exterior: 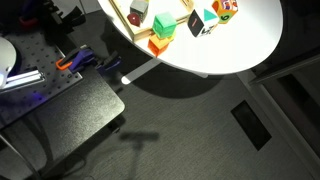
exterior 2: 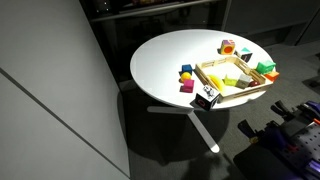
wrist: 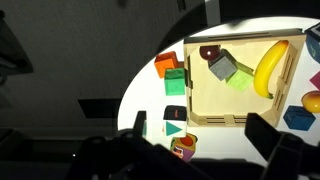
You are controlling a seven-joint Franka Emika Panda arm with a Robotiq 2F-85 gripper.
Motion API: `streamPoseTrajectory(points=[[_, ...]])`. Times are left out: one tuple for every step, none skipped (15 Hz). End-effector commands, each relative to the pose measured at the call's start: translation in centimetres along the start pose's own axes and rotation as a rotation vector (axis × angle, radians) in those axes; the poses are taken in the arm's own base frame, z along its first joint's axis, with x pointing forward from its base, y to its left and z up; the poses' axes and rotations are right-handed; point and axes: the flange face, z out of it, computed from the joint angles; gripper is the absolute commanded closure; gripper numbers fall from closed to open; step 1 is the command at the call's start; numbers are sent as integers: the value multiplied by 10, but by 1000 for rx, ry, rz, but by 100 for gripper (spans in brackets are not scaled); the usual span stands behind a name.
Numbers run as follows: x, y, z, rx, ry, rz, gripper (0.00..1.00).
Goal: Remove the yellow block from the box and put it on the table
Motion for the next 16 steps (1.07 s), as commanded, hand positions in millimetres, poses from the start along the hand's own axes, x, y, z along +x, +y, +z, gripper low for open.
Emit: streamPoseTrajectory(points=[[12,-2,2,-6,-7,9,0],[17,-3,3,-7,-11,10,0],[21,-5,5,-6,-15,9,0],[26,-6,7,-5,-18,6,0],[32,-9,10,-2,-19,3,0],[38,-10,13,-1,-21,2,0],[43,-12,17,-1,-22,0,0],[49,-15,21,1,-24,-5,0],[54,-17,26,2,-28,-7,0],[60,-20,31,3,-31,-14,0],[66,-23,35,8,-36,-21,0],[71,-26,40,13,-41,-30,0],[76,-28,44,19,-46,-40,0],[82,-32,50,30,-55,-51,0],[87,-36,54,38,-59,-62,0],[91,-40,58,48,-65,-74,0]])
